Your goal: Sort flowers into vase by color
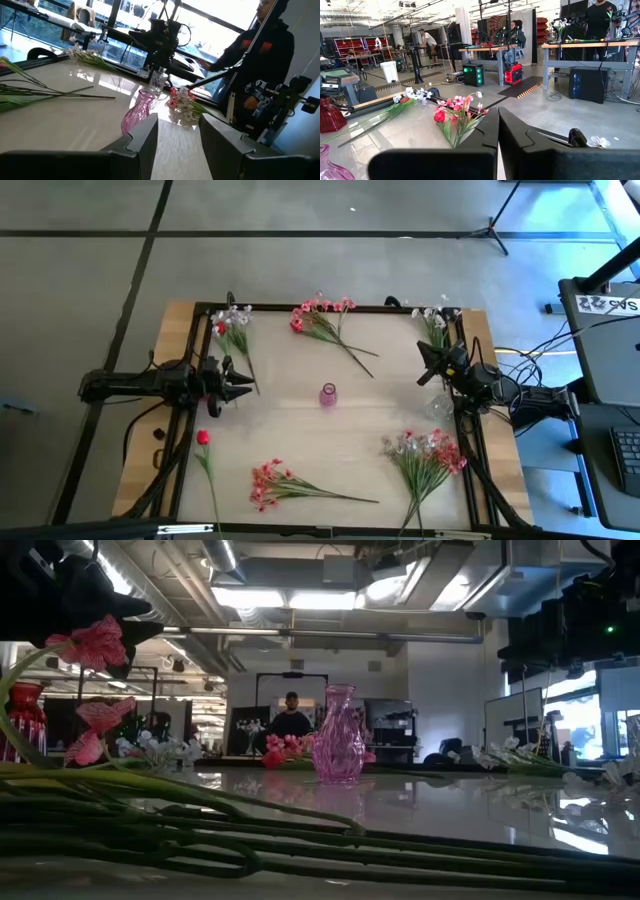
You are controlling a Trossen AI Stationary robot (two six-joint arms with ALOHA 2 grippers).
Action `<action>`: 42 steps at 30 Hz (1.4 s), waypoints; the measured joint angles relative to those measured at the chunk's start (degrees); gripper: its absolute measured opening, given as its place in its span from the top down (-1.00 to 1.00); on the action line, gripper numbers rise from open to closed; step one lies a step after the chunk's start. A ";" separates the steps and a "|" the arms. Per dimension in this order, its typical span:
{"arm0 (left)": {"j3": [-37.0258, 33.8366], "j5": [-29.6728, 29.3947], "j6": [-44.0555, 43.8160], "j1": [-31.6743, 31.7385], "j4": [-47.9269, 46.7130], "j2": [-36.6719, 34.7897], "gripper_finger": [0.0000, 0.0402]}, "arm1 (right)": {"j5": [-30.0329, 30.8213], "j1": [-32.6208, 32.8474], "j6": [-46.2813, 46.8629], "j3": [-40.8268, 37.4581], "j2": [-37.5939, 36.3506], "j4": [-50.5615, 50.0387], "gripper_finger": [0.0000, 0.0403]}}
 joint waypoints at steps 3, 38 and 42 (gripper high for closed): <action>-0.02 0.01 -0.02 0.00 0.00 0.00 0.30 | -0.02 -0.01 0.00 0.00 -0.01 -0.01 0.97; 0.00 0.01 0.00 0.02 0.00 -0.02 0.30 | -0.38 -0.01 0.11 0.00 0.00 0.90 0.97; 0.00 0.00 -0.02 0.01 0.00 -0.02 0.30 | -3.21 -0.02 5.31 0.00 0.02 6.33 0.97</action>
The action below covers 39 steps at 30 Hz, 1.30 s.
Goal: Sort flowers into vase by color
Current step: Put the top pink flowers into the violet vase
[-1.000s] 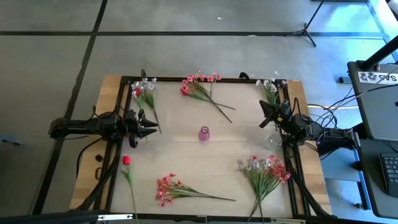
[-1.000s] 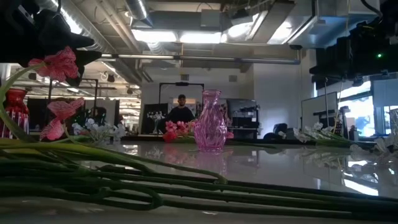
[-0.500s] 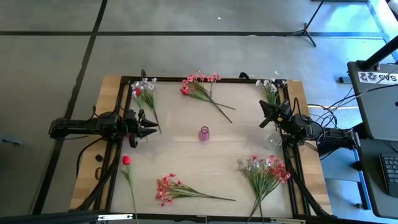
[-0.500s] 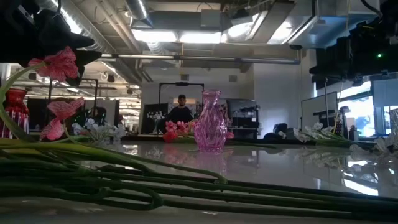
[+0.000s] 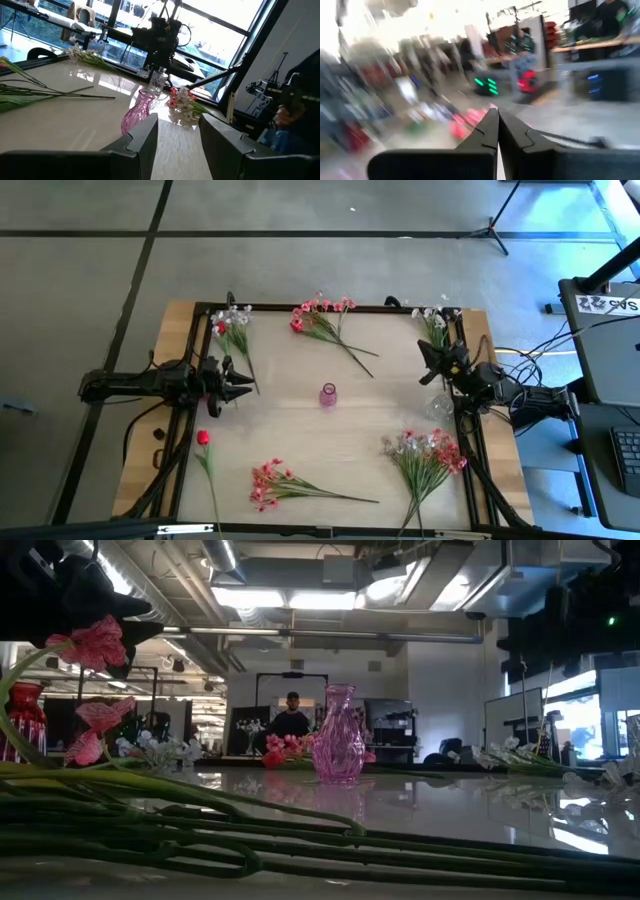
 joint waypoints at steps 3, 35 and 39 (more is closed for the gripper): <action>-0.01 0.00 0.01 0.00 0.00 0.00 0.30 | -6.13 0.00 18.33 0.66 0.47 2.03 0.97; -0.02 0.01 0.00 -0.01 0.04 0.00 0.30 | -6.96 -0.71 19.72 50.56 68.53 -0.14 0.97; 0.00 -0.01 0.01 -0.01 0.04 0.00 0.30 | -8.63 -3.13 22.36 61.69 78.00 -15.56 0.97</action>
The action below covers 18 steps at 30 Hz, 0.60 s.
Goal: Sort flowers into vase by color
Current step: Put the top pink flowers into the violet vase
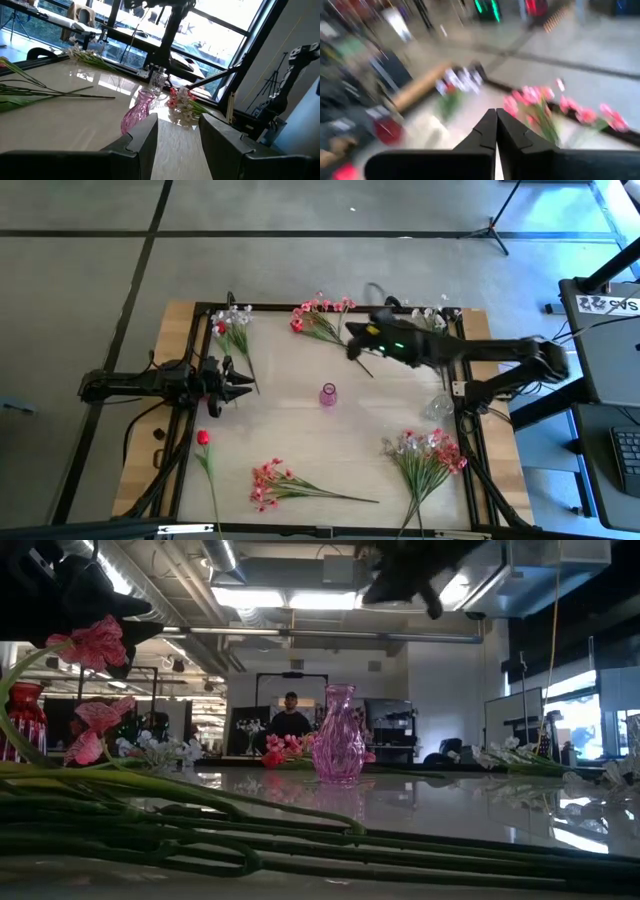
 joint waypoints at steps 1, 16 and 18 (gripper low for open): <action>0.01 0.01 0.00 0.00 0.00 -0.01 0.30 | -1.94 -0.95 0.27 2.88 2.30 -4.49 0.94; 0.00 0.00 -0.01 0.00 0.00 -0.01 0.30 | -20.67 -16.71 2.20 13.59 26.60 -17.69 -0.09; 0.00 0.01 -0.01 0.00 0.00 -0.01 0.30 | -21.83 -18.06 1.60 13.58 29.06 -16.40 -0.13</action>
